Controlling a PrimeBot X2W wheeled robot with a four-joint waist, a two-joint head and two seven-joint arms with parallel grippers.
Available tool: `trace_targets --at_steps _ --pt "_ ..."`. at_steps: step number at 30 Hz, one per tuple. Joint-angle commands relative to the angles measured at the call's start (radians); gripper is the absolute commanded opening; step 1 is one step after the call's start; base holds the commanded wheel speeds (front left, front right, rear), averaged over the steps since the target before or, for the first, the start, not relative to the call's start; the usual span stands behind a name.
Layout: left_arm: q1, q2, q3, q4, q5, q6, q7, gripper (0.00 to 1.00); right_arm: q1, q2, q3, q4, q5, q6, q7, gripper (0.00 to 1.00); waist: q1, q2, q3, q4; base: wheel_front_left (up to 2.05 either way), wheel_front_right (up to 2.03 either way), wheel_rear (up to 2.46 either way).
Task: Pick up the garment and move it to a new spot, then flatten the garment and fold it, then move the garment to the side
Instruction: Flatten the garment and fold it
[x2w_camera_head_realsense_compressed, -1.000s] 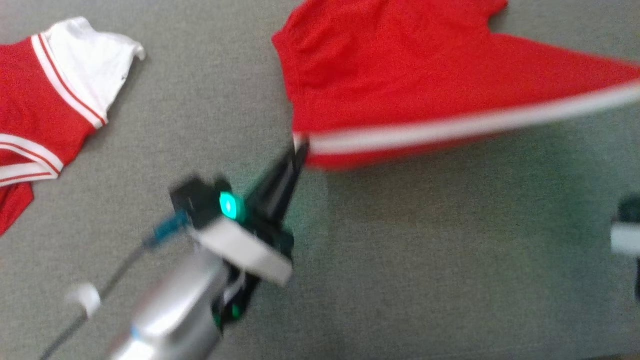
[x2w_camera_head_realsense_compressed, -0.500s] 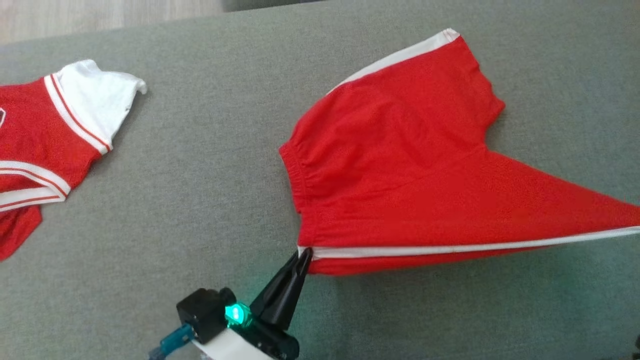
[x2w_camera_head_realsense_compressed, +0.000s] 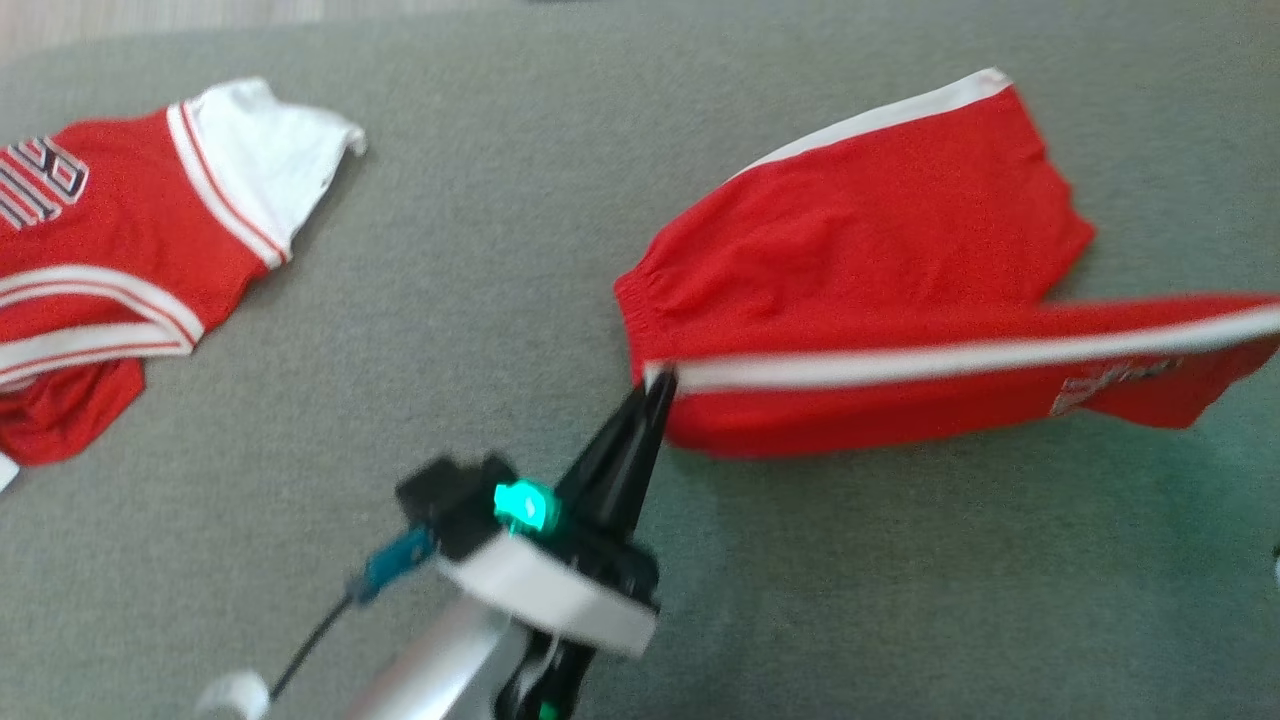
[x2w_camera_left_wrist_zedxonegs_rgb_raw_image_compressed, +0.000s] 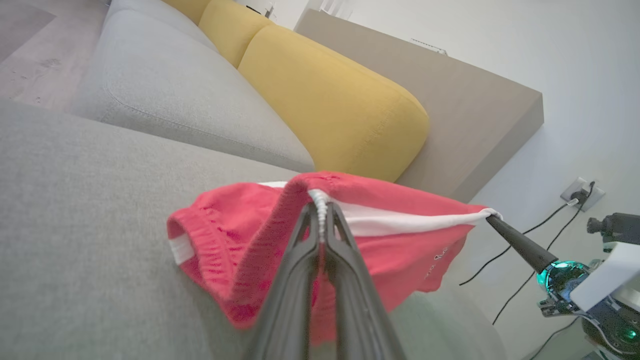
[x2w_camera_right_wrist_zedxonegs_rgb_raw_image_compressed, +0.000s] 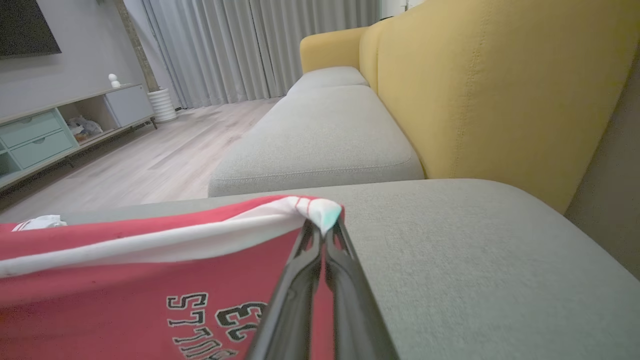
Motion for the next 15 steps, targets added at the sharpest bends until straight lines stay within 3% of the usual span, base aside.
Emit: trace_targets --at_steps 1,15 --pt "-0.038 -0.001 0.025 -0.025 -0.005 0.002 -0.005 0.0 -0.023 -0.049 0.008 -0.024 0.008 -0.001 0.003 0.0 -0.0001 -0.0001 0.027 0.023 0.0 0.0 0.0" --pt "-0.32 -0.054 -0.023 0.115 -0.09 0.001 -0.005 0.0 -0.418 -0.24 0.18 0.177 0.116 -0.001 0.1 0.0 -0.0001 -0.0001 0.176 0.1 0.0 0.0 0.0"
